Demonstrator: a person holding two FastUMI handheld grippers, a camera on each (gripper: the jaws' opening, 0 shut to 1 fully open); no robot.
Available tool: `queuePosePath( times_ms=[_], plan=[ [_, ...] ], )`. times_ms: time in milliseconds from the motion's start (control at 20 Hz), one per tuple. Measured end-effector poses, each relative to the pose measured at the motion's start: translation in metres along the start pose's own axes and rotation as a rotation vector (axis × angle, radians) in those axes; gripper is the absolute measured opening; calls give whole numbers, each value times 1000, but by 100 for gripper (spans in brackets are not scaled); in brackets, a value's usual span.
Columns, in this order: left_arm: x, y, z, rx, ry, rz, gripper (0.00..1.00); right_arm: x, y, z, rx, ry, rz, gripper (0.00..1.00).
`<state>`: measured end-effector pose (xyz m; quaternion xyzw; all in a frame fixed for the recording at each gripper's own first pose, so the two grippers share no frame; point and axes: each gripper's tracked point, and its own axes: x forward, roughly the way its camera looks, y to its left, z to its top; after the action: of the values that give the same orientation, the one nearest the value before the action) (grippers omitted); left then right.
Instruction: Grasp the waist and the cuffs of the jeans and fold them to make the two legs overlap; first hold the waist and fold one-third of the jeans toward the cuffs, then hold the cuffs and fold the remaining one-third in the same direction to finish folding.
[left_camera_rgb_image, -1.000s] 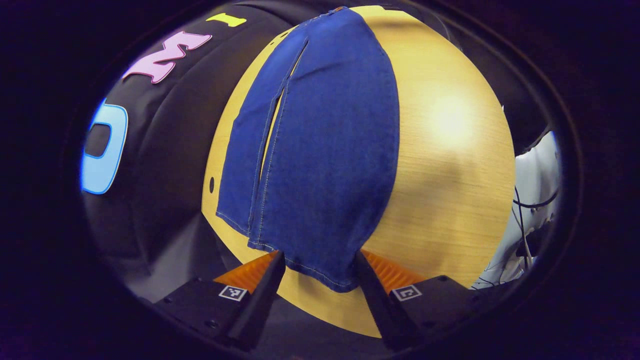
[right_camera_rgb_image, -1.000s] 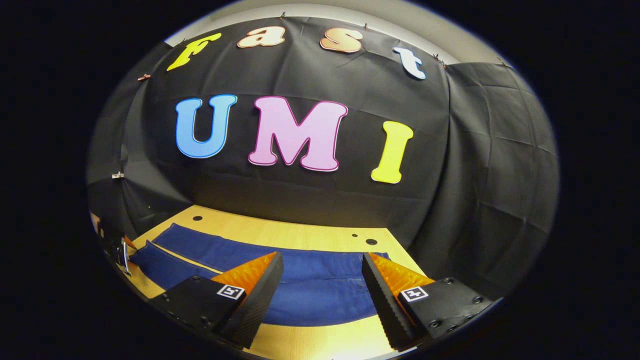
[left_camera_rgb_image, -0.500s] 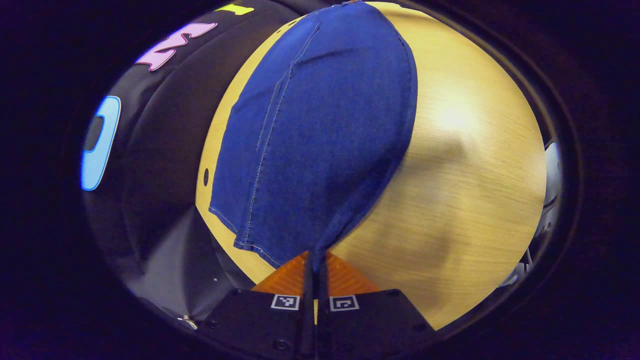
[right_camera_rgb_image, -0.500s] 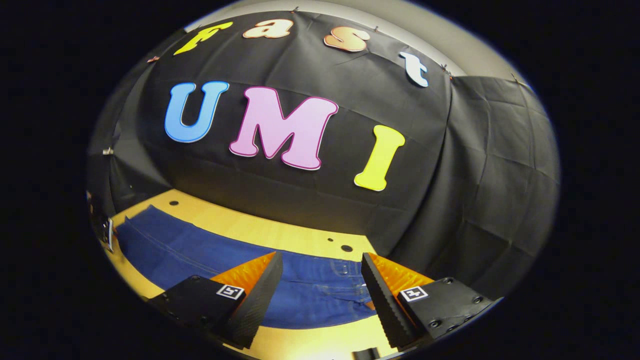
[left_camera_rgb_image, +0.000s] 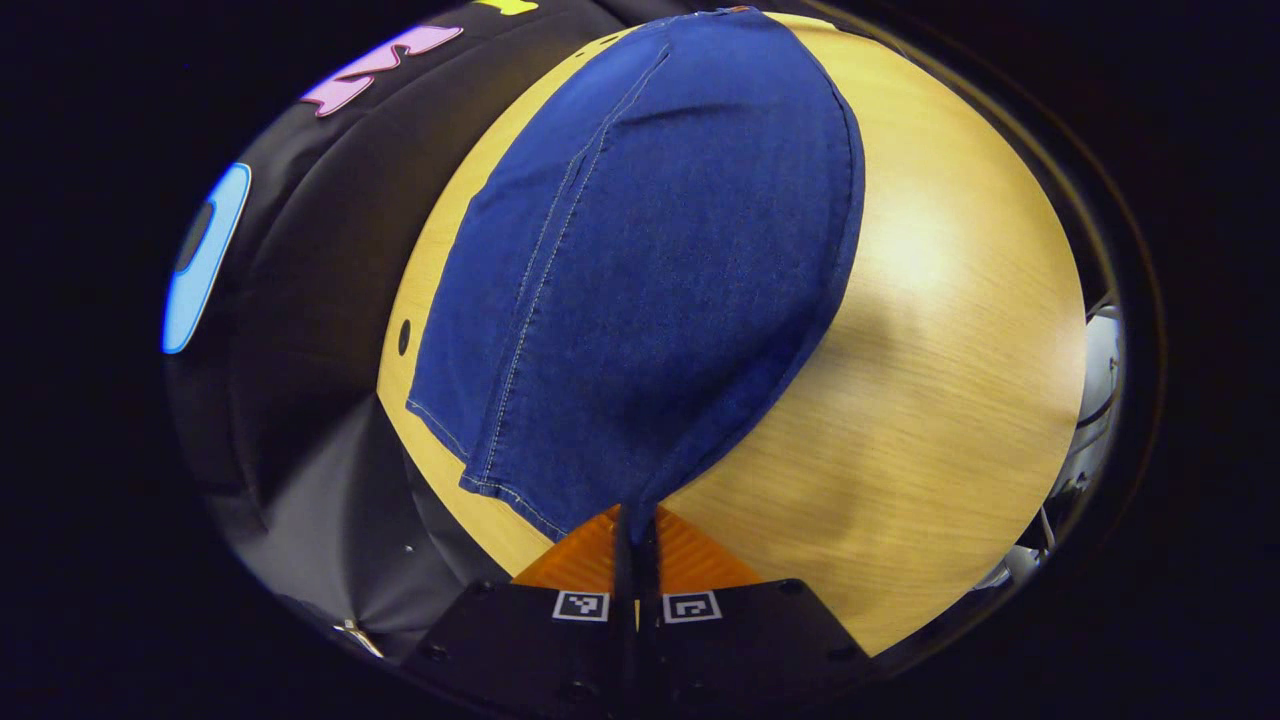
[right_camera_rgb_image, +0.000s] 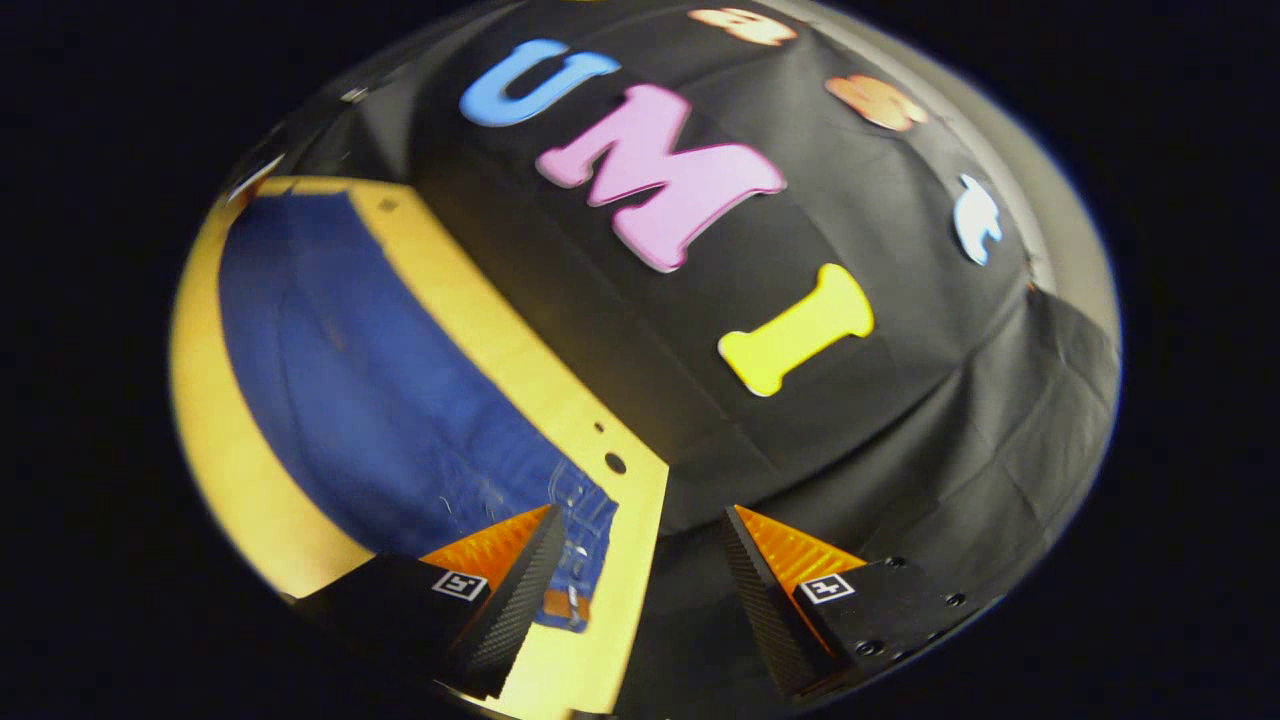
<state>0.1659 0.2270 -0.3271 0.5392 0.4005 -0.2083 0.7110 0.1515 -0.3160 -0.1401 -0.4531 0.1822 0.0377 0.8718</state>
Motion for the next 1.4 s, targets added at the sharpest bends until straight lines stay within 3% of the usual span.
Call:
queuePosePath(
  times_ms=[250, 350, 500, 600, 650, 700, 750, 1050, 1100, 1250, 1300, 1400],
  plan=[
    [1, -1, 1, -16, 53, 7, 5, 8, 78, -103, -383, 110, 319, 96],
    [1, -1, 1, -1, 72, 18, 6, 17, 89, -139, -477, 154, 374, 96],
    [1, 0, 1, -12, 82, 51, 5, 33, 106, -180, -516, 209, 454, 96],
    [1, 0, 0, -30, 96, 58, 5, 47, 111, -199, -570, 229, 473, 96],
    [1, -1, 2, -32, 102, 56, 5, 55, 106, -202, -597, 221, 446, 96],
    [2, -1, 1, -33, 110, 53, 5, 61, 105, -194, -598, 191, 430, 97],
    [1, -1, 2, -35, 115, 49, 5, 68, 104, -186, -589, 168, 419, 90],
    [1, -1, 1, -43, 131, 34, 5, 118, 109, -172, -581, 103, 410, 90],
    [1, -2, 2, -44, 133, 36, 5, 124, 113, -175, -558, 119, 421, 85],
    [1, -1, 1, -48, 138, 41, 5, 133, 125, -173, -561, 138, 442, 55],
    [0, -1, 1, -46, 144, 41, 5, 129, 122, -177, -563, 139, 446, 27],
    [1, -1, 2, -54, 152, 37, 5, 127, 123, -179, -509, 153, 472, 16]
  ],
)
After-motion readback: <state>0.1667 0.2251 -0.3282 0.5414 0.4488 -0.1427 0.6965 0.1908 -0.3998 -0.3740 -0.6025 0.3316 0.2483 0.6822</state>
